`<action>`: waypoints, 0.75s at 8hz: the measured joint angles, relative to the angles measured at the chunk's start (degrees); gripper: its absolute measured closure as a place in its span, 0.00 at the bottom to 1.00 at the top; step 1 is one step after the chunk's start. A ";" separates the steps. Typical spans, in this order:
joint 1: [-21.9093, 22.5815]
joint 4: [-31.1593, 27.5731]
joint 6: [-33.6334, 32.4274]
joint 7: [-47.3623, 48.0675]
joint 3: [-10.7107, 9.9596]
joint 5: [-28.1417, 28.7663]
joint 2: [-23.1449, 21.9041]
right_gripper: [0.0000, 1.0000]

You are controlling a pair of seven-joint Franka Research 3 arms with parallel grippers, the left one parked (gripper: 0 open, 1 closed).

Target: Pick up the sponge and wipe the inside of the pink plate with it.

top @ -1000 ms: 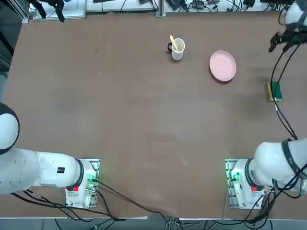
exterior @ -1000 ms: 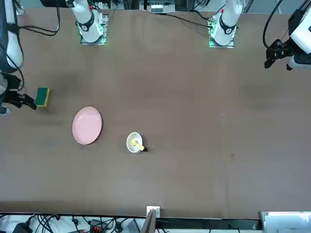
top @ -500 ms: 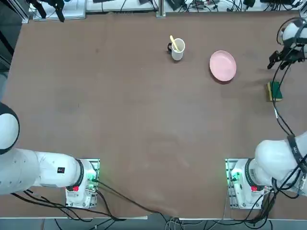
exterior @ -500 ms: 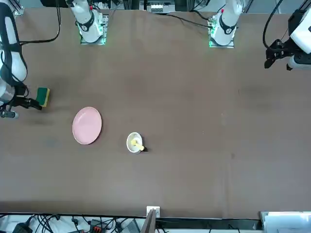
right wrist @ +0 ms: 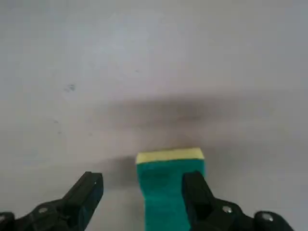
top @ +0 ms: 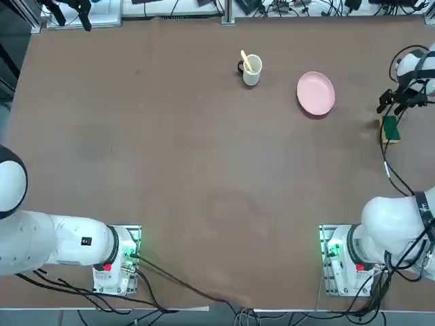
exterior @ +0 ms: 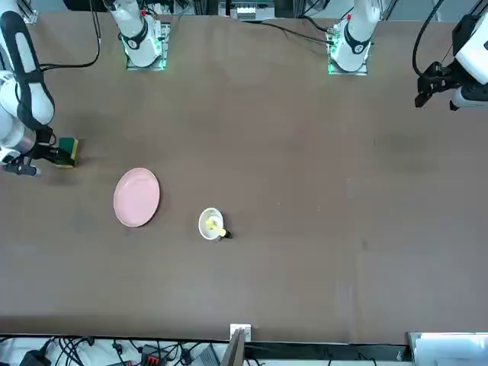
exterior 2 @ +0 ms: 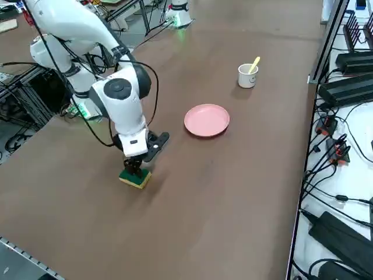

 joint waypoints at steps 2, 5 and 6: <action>-1.69 0.00 0.01 -0.71 -0.01 0.00 -0.05 0.00; -2.90 -0.45 0.00 -1.27 -0.01 0.00 0.26 0.00; -2.92 -0.68 0.01 -1.29 0.00 0.00 0.73 0.00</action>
